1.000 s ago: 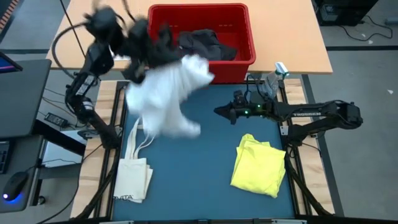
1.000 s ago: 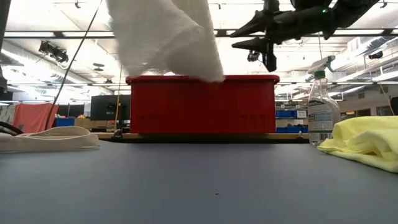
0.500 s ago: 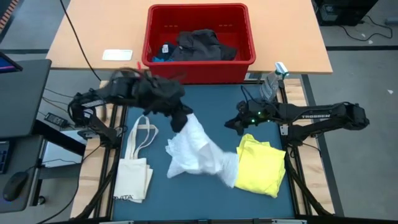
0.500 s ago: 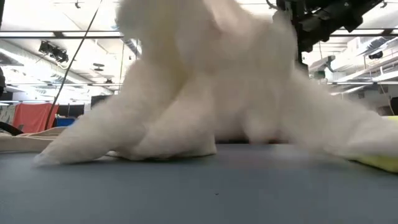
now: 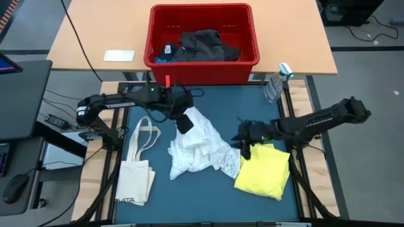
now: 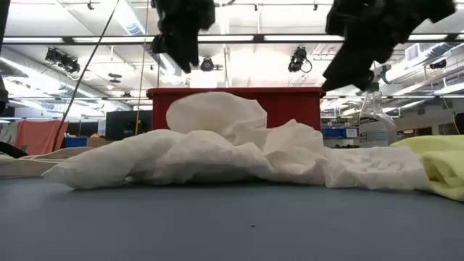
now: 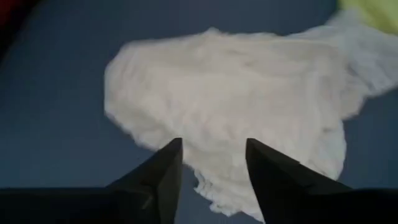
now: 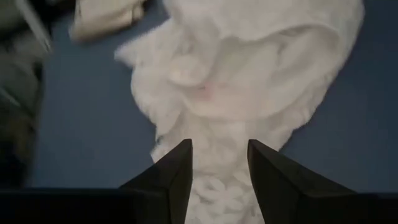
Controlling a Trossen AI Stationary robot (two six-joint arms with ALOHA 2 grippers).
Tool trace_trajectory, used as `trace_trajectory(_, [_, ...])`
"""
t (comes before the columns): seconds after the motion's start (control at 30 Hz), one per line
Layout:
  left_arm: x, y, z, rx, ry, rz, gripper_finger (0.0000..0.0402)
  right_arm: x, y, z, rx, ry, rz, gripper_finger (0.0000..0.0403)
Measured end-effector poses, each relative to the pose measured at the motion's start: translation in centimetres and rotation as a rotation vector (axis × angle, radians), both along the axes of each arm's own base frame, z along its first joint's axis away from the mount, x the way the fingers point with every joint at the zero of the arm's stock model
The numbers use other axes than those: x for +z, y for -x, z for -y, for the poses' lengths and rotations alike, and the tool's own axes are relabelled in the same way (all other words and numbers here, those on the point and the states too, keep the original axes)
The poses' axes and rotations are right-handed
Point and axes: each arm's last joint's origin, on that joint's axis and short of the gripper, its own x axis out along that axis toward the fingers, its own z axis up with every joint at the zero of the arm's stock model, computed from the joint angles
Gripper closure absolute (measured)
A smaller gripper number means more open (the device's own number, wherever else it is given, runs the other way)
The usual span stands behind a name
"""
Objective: Fold laundry
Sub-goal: Fold the white cloth
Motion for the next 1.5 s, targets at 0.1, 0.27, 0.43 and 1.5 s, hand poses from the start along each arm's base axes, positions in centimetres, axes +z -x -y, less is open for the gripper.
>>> trace_trajectory(0.1, [0.3,-0.5,2.0,-0.198,-0.072,0.021,0.0206,-1.0,-0.7,-1.2,0.004,0.106,-0.008,0.0244])
trace_trajectory(0.27, [-2.1,-2.7,4.3,-0.428,-0.113,0.076,0.0203,-3.1,-2.6,-1.5,-0.098,0.12,-0.011,0.0244])
trace_trajectory(0.43, [-6.3,-3.6,4.5,-0.441,-0.105,0.167,0.0202,-5.5,-4.5,-1.7,-0.085,0.065,-0.023,0.0239])
trace_trajectory(1.5, [-9.0,-3.7,6.8,-0.256,-0.015,0.234,0.0398,-5.2,-4.8,-2.3,-0.175,-0.127,-0.016,0.04])
